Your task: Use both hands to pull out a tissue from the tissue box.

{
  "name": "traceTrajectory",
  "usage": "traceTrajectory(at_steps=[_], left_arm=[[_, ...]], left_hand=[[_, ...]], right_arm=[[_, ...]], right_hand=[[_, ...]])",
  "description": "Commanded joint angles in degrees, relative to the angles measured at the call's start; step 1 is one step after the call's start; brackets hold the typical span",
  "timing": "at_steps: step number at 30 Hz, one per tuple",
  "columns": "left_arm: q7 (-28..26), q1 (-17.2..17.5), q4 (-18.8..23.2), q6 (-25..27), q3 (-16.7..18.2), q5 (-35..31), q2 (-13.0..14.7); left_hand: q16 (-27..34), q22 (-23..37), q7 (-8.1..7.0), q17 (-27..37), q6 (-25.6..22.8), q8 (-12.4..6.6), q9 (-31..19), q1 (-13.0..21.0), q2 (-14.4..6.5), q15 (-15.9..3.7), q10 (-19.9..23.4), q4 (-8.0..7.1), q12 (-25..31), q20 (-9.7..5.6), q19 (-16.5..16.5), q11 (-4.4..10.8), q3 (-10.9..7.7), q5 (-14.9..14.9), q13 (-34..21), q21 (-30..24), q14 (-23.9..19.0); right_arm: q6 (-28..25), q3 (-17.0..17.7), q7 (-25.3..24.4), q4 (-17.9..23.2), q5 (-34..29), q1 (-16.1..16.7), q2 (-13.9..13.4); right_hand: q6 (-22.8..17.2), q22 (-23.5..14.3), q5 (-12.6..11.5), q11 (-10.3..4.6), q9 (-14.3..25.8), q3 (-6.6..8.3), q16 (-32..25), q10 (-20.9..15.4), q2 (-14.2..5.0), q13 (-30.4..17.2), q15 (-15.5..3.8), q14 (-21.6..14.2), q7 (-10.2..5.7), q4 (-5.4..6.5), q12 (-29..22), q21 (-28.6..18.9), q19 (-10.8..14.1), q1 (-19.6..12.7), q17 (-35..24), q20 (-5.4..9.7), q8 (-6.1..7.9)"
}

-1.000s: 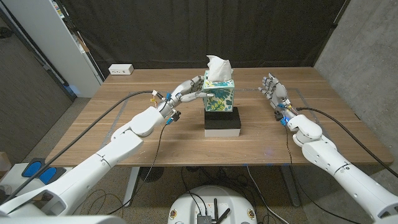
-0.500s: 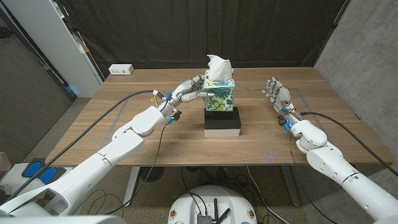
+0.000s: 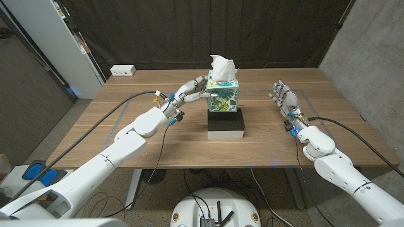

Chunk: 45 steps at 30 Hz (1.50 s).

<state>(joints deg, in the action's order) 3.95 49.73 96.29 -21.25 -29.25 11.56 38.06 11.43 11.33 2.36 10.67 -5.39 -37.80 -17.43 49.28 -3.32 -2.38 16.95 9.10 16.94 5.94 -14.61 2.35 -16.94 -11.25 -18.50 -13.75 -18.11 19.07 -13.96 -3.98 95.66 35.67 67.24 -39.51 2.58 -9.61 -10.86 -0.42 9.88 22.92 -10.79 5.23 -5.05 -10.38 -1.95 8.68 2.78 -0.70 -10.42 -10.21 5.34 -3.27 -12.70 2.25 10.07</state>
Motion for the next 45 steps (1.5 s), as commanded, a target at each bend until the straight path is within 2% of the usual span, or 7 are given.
traceTrajectory(at_steps=[1, 8, 20, 28, 43, 45], left_arm=[[0.1, -0.1, 0.0, -0.2, 0.0, 0.1, 0.0], [0.3, -0.2, -0.2, -0.2, -0.1, 0.2, -0.1], [0.5, -0.3, -0.6, -0.6, -0.2, 0.4, -0.4], [0.5, -0.3, -0.5, -0.6, -0.3, 0.2, -0.4], [0.0, 0.1, 0.1, -0.3, -0.4, -0.2, -0.4], [0.0, 0.1, 0.1, -0.3, -0.3, -0.2, -0.4]], left_hand=[[0.0, 0.2, -0.15, 0.0, 0.0, -0.26, -0.2, -0.1, -0.5, -1.35, -0.5, 0.20, -0.1, -0.17, 0.0, -0.02, -0.16, -0.2, -0.3, 0.1, 0.2], [0.0, 0.2, -0.21, 0.0, 0.1, -0.41, -0.3, 0.0, -0.5, -1.31, -0.5, 0.25, -0.2, -0.23, 0.0, 0.04, -0.15, -0.2, -0.5, 0.1, 0.4], [0.0, 0.2, -0.13, -0.1, 0.4, -0.66, -0.4, 0.1, -0.6, -1.33, -0.7, 0.32, -0.3, -0.58, -0.1, 0.00, -0.21, -0.3, -0.8, 0.0, 0.5], [0.1, 0.3, 0.01, 0.0, 0.7, -0.88, -0.5, 0.2, -0.8, -1.09, -0.9, 0.31, -0.5, -1.36, -1.7, -0.15, -0.27, -0.3, -1.1, -0.6, 0.4], [0.2, 0.3, -0.02, 0.0, 0.9, -1.22, -0.6, 0.3, -0.8, -0.87, -1.3, 0.33, -0.8, -0.99, -1.4, -0.29, -0.25, -0.3, -1.4, -0.6, 0.4], [0.2, 0.3, 0.07, 0.1, 0.9, -1.26, -0.6, 0.3, -0.9, -0.88, -1.3, 0.32, -0.8, -0.99, -1.4, -0.35, -0.26, -0.3, -1.4, -0.6, 0.5]], right_arm=[[1.3, 1.3, -3.3, 3.2, -1.7, 4.1, 0.0], [2.9, 2.0, -3.9, 3.5, -1.1, 6.1, 1.2], [3.7, 3.0, -5.7, 5.4, -2.4, 8.8, 1.6], [4.1, 3.3, -5.7, 6.3, -3.0, 9.8, 1.6], [3.3, 4.1, -6.5, 8.1, -2.7, 11.0, 2.0], [3.7, 4.2, -6.6, 8.3, -2.2, 11.2, 2.6]], right_hand=[[0.0, -0.1, -0.3, 0.57, 0.1, 0.41, -0.4, 0.1, -3.56, -0.2, -0.01, 0.3, -0.01, -0.32, -0.3, -0.4, -0.1, -0.6, 0.1, 0.00, 0.38], [-0.7, -0.1, -0.3, 0.86, 0.1, 0.49, -0.6, -0.8, -3.45, -0.2, 0.05, -0.3, 0.27, -0.55, -0.6, -0.6, 0.3, -0.9, 0.3, -0.26, 0.66], [-1.0, -0.1, -0.3, 1.06, 0.1, 0.61, -0.7, -1.0, -3.49, -0.2, 0.19, -0.4, 0.31, -0.74, -0.7, -0.7, 0.4, -1.2, 0.5, -0.38, 0.71], [-1.1, -0.1, -0.3, 1.23, 0.1, 0.60, -0.8, -1.2, -3.48, -0.2, 0.25, -0.4, 0.34, -0.76, -0.7, -0.7, 0.5, -1.2, 0.6, -0.49, 0.71], [-1.8, -0.1, -0.3, 1.38, 0.1, 0.76, -0.9, -1.8, -3.76, -0.2, 0.22, -0.7, 0.37, -0.78, -0.9, -0.8, 0.7, -1.4, 0.7, -0.54, 0.88], [-2.6, -0.1, -0.3, 1.37, 0.1, 0.91, -1.3, -2.4, -4.20, -0.2, 0.28, -1.4, 0.30, -0.46, -1.0, -1.0, 1.2, -1.3, 0.6, -0.53, 1.09]])
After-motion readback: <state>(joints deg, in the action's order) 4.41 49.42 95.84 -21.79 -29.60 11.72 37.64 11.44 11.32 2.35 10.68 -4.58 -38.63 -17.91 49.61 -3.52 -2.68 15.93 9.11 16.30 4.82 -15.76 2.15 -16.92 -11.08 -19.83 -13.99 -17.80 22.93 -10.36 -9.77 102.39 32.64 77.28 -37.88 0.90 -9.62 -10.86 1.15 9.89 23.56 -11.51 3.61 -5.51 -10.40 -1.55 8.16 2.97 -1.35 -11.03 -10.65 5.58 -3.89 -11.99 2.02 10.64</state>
